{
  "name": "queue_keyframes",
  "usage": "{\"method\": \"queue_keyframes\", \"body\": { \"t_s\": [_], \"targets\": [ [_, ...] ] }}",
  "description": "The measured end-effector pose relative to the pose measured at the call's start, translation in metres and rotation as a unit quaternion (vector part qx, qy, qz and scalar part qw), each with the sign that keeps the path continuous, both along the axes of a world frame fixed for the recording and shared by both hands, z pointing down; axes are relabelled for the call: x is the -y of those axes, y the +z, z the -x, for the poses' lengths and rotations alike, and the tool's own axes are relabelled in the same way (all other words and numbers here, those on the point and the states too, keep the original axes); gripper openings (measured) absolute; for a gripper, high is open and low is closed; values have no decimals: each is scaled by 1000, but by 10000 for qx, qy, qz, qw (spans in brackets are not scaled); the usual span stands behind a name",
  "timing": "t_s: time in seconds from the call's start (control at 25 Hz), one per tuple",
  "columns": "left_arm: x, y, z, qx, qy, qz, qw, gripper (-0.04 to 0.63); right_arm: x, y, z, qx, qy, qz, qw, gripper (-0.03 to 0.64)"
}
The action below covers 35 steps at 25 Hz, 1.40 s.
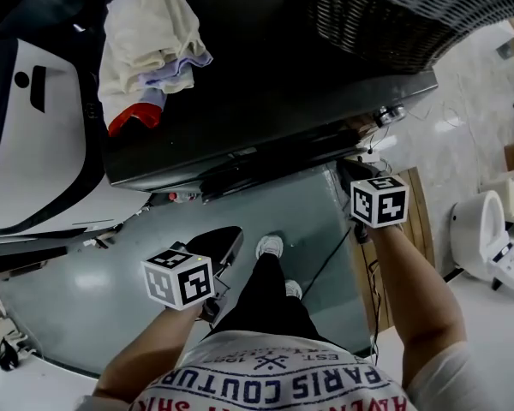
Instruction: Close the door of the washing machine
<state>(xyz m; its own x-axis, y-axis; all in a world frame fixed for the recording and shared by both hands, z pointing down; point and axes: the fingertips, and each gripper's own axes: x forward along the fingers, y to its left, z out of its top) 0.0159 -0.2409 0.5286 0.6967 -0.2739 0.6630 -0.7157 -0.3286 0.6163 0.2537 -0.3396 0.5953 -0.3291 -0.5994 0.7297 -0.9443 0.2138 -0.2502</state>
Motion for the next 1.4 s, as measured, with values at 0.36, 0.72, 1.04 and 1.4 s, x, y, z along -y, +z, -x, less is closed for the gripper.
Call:
{"method": "queue_keyframes", "body": {
  "t_s": [0.36,0.72,1.04,1.4],
  "targets": [
    [-9,2,1,-35,-96,45,9999,26,-1,2,-1,278,252,166,9992,21],
    [-20,-14,0,-132,-211,-103,9996,26,-13,4,0,334,243,191,9990,21],
    [-37,-32,4,-257,-473,-255,9982,26,-65,-57,39,868,-390,-70,9954,21],
    [-75,-101,-12,-671,-530,-864,9926,26,-138,-186,91,1796,-1226,-848,9724,21]
  ]
}}
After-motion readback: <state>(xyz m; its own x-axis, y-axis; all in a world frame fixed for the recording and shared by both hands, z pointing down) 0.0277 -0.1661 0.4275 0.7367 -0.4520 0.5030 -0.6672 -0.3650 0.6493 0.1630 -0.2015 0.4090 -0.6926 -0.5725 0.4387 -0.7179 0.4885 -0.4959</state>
